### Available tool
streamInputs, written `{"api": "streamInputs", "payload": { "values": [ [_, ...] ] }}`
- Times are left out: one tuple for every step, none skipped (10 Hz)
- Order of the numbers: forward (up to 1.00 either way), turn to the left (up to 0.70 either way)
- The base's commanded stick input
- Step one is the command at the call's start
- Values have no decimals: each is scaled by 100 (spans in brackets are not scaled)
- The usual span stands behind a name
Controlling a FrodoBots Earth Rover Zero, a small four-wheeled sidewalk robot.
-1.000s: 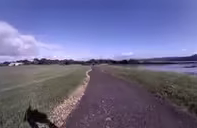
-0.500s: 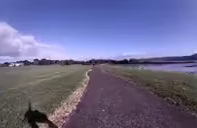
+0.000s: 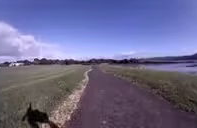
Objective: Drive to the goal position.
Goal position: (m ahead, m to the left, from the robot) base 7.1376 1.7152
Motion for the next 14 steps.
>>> {"api": "streamInputs", "payload": {
  "values": [
    [70,0],
    [70,0],
    [70,0],
    [70,0],
    [70,0],
    [70,0],
    [70,0],
    [70,0],
    [70,0],
    [70,0],
    [70,0],
    [70,0],
    [70,0],
    [70,0]
  ]
}}
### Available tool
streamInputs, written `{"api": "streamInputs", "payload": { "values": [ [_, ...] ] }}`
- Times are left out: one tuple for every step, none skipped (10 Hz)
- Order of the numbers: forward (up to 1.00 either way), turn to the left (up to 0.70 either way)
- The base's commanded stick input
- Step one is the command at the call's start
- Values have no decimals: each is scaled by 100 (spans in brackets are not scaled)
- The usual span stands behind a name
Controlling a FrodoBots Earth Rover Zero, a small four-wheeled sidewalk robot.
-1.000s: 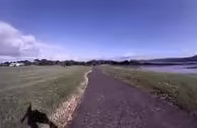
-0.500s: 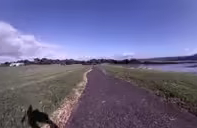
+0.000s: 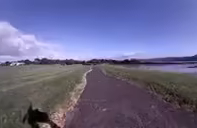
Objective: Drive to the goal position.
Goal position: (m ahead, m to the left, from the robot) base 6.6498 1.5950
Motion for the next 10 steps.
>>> {"api": "streamInputs", "payload": {
  "values": [
    [70,1],
    [70,1],
    [70,1],
    [70,1],
    [70,1],
    [70,6],
    [70,12],
    [70,11],
    [70,4],
    [70,1]
  ]
}}
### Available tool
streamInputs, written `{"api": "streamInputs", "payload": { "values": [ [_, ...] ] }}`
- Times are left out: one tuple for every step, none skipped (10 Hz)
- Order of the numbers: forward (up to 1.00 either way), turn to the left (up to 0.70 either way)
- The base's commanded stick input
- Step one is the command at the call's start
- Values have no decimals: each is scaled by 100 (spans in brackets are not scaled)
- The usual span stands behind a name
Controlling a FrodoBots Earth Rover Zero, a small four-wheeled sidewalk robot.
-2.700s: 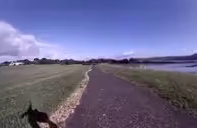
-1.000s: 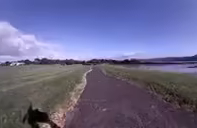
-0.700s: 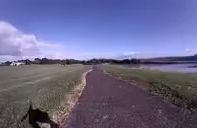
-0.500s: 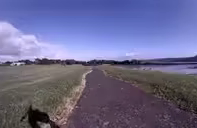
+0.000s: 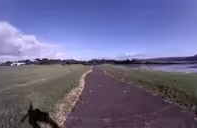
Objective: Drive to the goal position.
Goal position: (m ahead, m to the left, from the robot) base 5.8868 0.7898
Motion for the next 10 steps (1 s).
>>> {"api": "streamInputs", "payload": {
  "values": [
    [70,0],
    [70,0],
    [70,0],
    [70,0],
    [70,0],
    [70,0],
    [70,0],
    [70,0],
    [70,0],
    [70,0]
  ]
}}
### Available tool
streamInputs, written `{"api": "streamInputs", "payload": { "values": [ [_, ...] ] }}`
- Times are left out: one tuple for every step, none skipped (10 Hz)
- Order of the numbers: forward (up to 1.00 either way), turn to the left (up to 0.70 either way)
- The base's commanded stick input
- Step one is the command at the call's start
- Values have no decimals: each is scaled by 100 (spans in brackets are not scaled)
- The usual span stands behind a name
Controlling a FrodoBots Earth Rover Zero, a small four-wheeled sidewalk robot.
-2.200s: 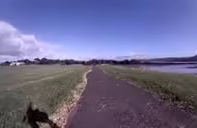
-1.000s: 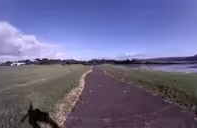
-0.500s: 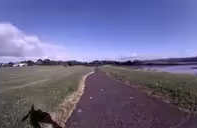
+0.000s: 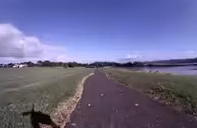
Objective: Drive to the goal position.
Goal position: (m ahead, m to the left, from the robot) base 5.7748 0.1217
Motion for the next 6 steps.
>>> {"api": "streamInputs", "payload": {
  "values": [
    [70,0],
    [70,0],
    [70,0],
    [70,0],
    [70,0],
    [70,0]
  ]
}}
